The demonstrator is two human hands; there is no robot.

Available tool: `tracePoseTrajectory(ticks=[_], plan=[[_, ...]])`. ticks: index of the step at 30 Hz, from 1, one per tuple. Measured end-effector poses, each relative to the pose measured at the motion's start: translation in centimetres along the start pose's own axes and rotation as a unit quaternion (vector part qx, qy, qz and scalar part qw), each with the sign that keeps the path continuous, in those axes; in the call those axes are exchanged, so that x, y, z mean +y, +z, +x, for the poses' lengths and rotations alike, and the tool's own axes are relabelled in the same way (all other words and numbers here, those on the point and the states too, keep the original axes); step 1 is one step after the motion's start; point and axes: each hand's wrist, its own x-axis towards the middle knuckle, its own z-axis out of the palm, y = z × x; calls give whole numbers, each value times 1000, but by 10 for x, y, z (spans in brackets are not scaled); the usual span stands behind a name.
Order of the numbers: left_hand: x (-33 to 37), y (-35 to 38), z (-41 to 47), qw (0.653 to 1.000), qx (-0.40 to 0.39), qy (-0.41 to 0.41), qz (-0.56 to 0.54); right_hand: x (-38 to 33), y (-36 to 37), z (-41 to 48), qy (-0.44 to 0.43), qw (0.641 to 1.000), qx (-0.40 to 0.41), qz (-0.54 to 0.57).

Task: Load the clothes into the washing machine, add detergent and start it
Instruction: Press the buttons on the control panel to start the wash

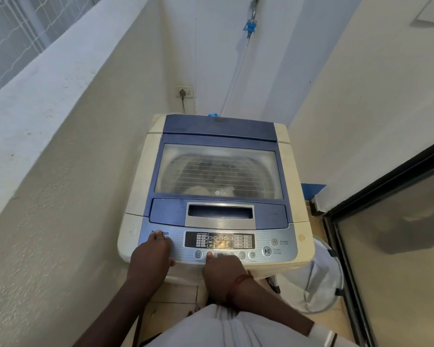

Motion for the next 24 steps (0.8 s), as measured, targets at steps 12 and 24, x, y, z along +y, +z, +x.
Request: tracePoseTrajectory(ticks=[12, 24], plan=[[-9, 6, -2, 1000, 8, -1, -16, 142, 53, -24, 263, 799, 261, 474], [-6, -1, -3, 1000, -10, 4, 2, 175, 42, -12, 363, 728, 122, 569]])
